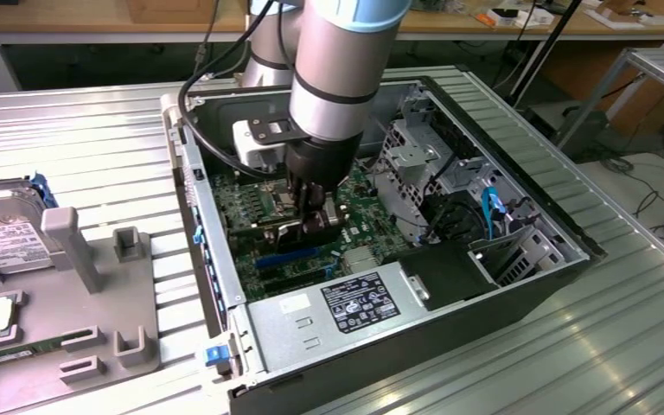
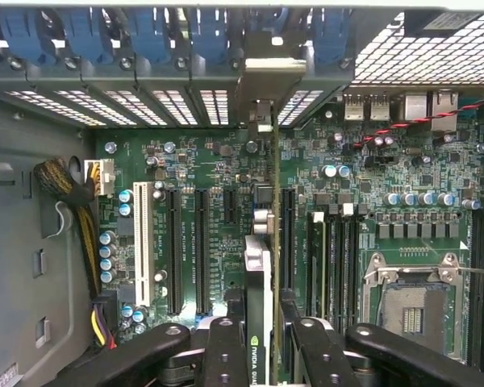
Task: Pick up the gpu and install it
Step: 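Insert the gpu into the slot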
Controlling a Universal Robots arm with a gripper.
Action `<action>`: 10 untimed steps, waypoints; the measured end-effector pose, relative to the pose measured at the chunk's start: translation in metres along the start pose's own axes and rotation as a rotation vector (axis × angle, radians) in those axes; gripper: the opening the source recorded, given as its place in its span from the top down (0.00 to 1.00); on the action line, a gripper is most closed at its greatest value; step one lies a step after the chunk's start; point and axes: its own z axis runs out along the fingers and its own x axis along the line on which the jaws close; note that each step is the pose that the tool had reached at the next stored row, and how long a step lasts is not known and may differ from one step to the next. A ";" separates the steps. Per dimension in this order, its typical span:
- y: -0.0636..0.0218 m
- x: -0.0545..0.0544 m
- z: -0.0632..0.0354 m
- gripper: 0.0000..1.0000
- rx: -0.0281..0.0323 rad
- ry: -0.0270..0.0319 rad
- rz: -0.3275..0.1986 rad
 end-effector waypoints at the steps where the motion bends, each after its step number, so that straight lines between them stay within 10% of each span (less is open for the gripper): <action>1: 0.0000 0.000 0.0000 0.73 0.0000 0.0001 0.000; 10: -0.0001 0.003 -0.0001 0.73 0.0000 0.0010 0.002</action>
